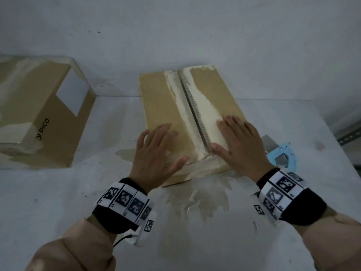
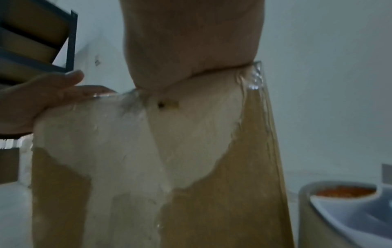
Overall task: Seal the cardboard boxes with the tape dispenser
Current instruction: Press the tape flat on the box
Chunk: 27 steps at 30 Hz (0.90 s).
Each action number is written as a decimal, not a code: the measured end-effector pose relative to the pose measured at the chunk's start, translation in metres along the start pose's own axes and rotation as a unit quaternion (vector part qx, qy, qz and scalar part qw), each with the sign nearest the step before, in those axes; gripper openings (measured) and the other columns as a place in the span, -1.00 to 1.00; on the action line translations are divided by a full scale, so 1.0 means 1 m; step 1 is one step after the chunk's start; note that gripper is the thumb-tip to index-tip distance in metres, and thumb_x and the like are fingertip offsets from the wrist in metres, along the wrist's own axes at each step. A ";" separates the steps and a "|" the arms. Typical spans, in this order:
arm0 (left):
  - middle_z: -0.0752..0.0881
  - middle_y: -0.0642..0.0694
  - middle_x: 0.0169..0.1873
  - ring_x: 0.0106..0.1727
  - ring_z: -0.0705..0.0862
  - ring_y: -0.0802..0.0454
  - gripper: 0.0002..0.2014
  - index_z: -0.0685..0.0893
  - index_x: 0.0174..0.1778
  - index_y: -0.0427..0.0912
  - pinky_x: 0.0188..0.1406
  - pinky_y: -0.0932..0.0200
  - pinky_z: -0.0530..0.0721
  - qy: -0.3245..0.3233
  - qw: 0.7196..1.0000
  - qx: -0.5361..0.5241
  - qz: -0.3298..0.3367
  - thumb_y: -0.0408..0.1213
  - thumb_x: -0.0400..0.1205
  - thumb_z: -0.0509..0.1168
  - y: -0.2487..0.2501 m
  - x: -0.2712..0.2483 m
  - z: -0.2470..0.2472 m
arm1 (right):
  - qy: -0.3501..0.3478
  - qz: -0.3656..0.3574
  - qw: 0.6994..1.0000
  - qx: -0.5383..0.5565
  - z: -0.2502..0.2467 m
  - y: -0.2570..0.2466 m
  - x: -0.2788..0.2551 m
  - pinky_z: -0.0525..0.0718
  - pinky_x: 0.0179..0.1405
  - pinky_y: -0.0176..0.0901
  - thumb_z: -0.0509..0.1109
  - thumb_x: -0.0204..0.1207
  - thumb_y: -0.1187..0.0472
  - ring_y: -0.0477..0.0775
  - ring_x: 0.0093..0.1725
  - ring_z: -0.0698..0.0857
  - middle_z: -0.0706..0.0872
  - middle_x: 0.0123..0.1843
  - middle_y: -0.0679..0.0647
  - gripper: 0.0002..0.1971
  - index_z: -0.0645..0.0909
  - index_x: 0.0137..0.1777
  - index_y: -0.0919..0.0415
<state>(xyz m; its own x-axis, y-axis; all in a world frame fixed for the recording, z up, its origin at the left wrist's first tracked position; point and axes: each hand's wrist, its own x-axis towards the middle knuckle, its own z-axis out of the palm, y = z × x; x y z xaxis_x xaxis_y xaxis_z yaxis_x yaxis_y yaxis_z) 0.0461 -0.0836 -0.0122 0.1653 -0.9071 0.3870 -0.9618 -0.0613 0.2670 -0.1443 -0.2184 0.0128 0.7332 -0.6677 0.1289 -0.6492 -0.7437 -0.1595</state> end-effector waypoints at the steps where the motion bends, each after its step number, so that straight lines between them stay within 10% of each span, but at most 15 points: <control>1: 0.62 -0.15 0.31 0.41 0.37 -0.01 -0.35 0.47 0.28 -0.09 0.40 -0.11 0.22 -0.022 1.000 -0.008 0.006 0.33 0.59 -0.18 -0.002 0.000 0.003 | -0.005 0.005 1.000 -0.014 0.004 0.000 0.000 0.40 0.36 0.22 -0.29 0.52 -0.40 0.35 0.43 0.47 0.53 0.42 0.33 -0.11 0.46 0.40 0.30; 8: 0.61 -0.09 0.31 0.38 0.37 -0.03 -0.37 0.59 0.26 -0.11 0.35 -0.27 0.35 -0.090 0.994 0.053 0.033 0.28 0.53 -0.01 0.001 0.006 -0.005 | 0.000 0.004 1.000 -0.013 0.008 0.001 0.000 0.34 0.39 0.21 -0.29 0.52 -0.39 0.33 0.46 0.43 0.48 0.47 0.30 -0.14 0.45 0.41 0.28; 11: 0.54 -0.08 0.25 0.31 0.44 -0.12 -0.30 0.56 0.21 -0.04 0.30 -0.05 0.16 -0.109 0.993 0.052 -0.020 0.37 0.38 -0.07 0.017 0.022 -0.015 | -0.024 -0.005 1.000 0.010 0.005 0.006 0.002 0.16 0.49 0.18 -0.38 0.45 -0.43 0.27 0.57 0.25 0.31 0.58 0.25 -0.07 0.33 0.51 0.22; 17: -0.12 -0.10 0.65 0.65 -0.14 -0.14 -0.16 -0.11 0.61 0.16 0.50 -0.43 -0.03 -0.220 0.962 0.110 -0.117 0.36 0.36 -0.46 0.023 0.028 -0.004 | 0.033 0.033 0.998 0.040 0.005 0.024 -0.005 0.39 0.33 0.27 -0.18 0.65 -0.11 0.37 0.44 0.45 0.53 0.45 0.22 -0.40 0.51 0.39 0.20; 23: 0.18 0.07 0.58 0.60 0.12 0.03 -0.19 0.23 0.51 0.20 0.50 -0.27 0.06 -0.188 0.971 0.076 -0.125 0.38 0.35 -0.37 0.018 0.029 -0.016 | 0.098 0.130 0.980 0.115 0.008 0.016 -0.016 0.38 0.34 0.26 -0.05 0.52 -0.19 0.39 0.46 0.35 0.35 0.51 0.35 -0.36 0.46 0.38 0.24; 27: 0.27 -0.01 0.52 0.55 0.21 -0.05 -0.35 0.32 0.46 0.06 0.55 -0.21 -0.02 -0.178 0.968 0.039 -0.171 0.33 0.53 -0.06 0.002 0.056 -0.031 | 0.172 0.183 0.959 0.128 0.010 0.009 -0.026 0.54 0.04 0.26 0.17 0.38 -0.28 0.44 0.06 0.53 0.48 0.15 0.39 -0.34 0.54 0.13 0.34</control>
<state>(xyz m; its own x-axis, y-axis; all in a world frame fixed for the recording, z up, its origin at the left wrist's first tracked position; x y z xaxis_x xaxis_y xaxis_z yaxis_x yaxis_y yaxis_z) 0.0605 -0.1219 0.0378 0.4045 -0.9134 -0.0457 -0.8800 -0.4023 0.2526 -0.1667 -0.2073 -0.0013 0.3267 -0.8872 0.3257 -0.7473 -0.4535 -0.4857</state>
